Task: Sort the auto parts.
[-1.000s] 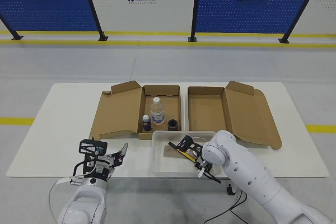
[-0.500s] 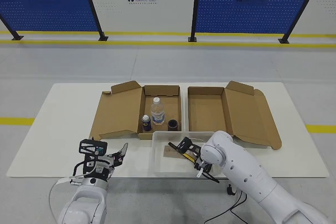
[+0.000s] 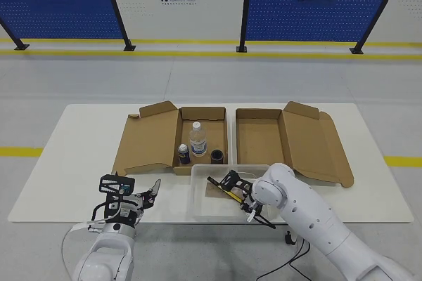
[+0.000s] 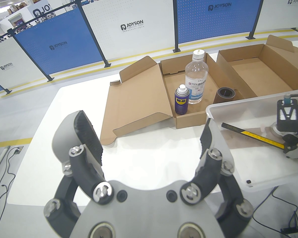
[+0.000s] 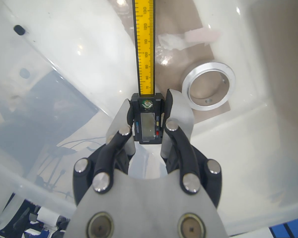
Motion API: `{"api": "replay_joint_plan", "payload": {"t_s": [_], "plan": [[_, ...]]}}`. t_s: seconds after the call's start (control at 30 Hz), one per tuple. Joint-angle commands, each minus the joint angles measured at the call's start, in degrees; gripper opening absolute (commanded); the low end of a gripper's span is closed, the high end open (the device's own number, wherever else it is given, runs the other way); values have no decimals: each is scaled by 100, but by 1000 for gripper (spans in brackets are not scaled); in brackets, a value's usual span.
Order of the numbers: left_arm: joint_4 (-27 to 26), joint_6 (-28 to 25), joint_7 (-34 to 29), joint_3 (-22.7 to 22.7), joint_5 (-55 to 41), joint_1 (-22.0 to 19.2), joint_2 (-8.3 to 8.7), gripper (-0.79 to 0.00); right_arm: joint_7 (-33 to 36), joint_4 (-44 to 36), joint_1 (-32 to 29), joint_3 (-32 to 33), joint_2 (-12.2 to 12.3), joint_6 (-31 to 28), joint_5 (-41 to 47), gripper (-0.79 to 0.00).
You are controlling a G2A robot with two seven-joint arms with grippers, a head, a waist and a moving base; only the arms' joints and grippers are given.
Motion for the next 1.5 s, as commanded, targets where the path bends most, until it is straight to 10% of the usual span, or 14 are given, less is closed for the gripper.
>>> {"api": "replay_joint_plan", "payload": {"t_s": [0.0,0.77,1.2,1.47], "plan": [[0,0,0,0,0,0,0,0,27,-223,-75,111,47,4,-38,-785],[0,0,0,0,0,0,0,0,-954,-2427,-1597,2460,604,31,1398,-785],[0,0,0,0,0,0,0,0,-2626,-972,-1780,2681,494,-999,4627,-785],[0,0,0,0,0,0,0,0,-2759,-554,-1461,2541,467,-1144,4650,-785]]}}
